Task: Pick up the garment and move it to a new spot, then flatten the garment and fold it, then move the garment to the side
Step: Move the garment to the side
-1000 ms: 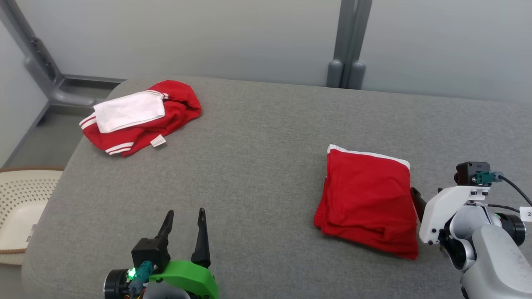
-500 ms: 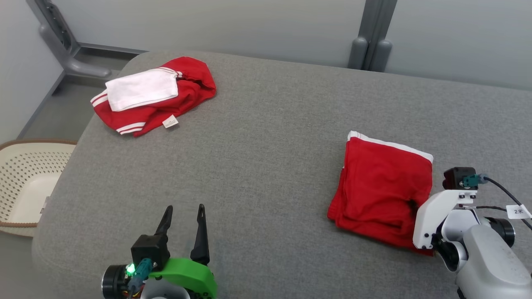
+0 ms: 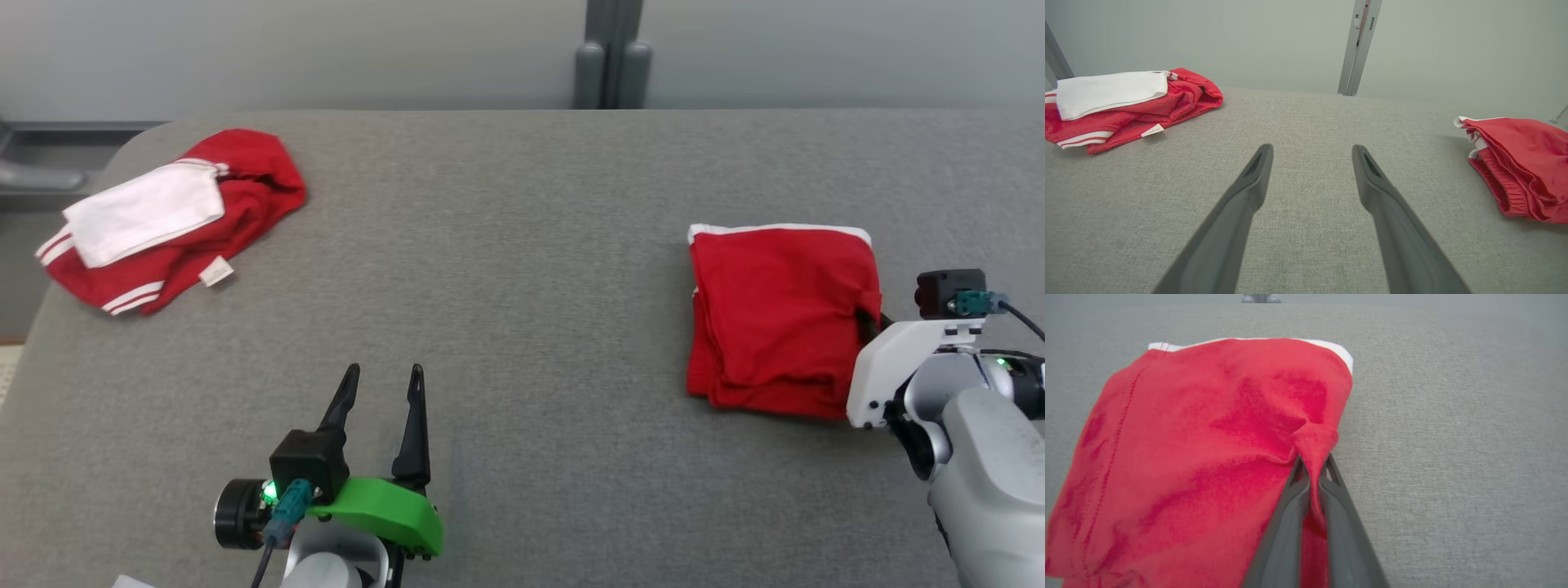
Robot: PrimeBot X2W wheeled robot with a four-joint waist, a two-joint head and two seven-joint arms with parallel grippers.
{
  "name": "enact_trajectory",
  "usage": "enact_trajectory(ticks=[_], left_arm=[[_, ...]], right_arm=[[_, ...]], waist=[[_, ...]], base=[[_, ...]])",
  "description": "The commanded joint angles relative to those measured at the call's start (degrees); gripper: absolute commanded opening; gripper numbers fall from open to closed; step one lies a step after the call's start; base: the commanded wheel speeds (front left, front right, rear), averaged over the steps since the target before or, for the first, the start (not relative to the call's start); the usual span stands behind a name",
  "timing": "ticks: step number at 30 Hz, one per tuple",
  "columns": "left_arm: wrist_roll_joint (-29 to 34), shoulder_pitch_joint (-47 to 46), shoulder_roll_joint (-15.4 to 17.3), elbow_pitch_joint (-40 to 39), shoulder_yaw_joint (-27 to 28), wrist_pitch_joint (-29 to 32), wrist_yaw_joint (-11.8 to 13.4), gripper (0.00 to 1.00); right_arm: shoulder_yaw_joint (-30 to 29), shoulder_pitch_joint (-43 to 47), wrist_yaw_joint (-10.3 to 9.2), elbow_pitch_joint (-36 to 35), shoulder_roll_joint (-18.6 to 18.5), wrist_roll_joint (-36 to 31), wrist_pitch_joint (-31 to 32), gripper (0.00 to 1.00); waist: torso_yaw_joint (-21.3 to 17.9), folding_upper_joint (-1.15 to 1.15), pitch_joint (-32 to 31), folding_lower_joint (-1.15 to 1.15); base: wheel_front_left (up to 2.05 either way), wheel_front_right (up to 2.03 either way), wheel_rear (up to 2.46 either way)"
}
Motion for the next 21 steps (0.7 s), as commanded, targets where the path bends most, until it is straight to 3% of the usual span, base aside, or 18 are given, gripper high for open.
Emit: enact_trajectory(ticks=[1, 6, 10, 16, 21], left_arm=[[0.7, -1.4, 0.2, -0.3, 0.0, 0.1, 0.0, 1.0], [1.4, -3.4, 0.5, -1.3, -0.8, 0.7, -0.3, 1.0], [1.7, -4.4, 0.6, -1.8, -1.3, 1.2, -0.5, 1.0], [2.2, -5.1, 1.3, -3.1, -1.8, 2.2, 0.0, 1.0], [2.6, -5.4, 1.8, -3.8, -2.0, 2.9, 0.4, 1.0]], right_arm=[[-0.5, -1.1, -0.1, 0.3, -0.4, -0.3, -0.7, 0.0], [-2.4, -2.7, -0.1, 0.9, -0.7, -1.3, -2.5, 0.0], [-3.0, -3.9, -0.1, 1.7, -0.1, -2.1, -3.0, 0.0], [-1.9, -6.2, -0.09, 3.3, 0.0, -3.7, -3.8, 0.0], [0.8, -9.5, -0.1, 5.5, -1.7, -5.4, -3.6, 0.0]], waist=[[-8.3, 0.0, 3.3, 0.0], [-15.2, 0.0, 5.7, 0.0], [-18.1, 0.0, 6.9, 0.0], [-19.1, 0.0, 8.1, 0.0], [-17.3, 0.0, 8.9, 0.0]], base=[[0.0, 0.0, 0.0], [0.0, 0.0, 0.0], [0.0, 0.0, 0.0], [0.0, 0.0, 0.0], [0.0, 0.0, 0.0]])
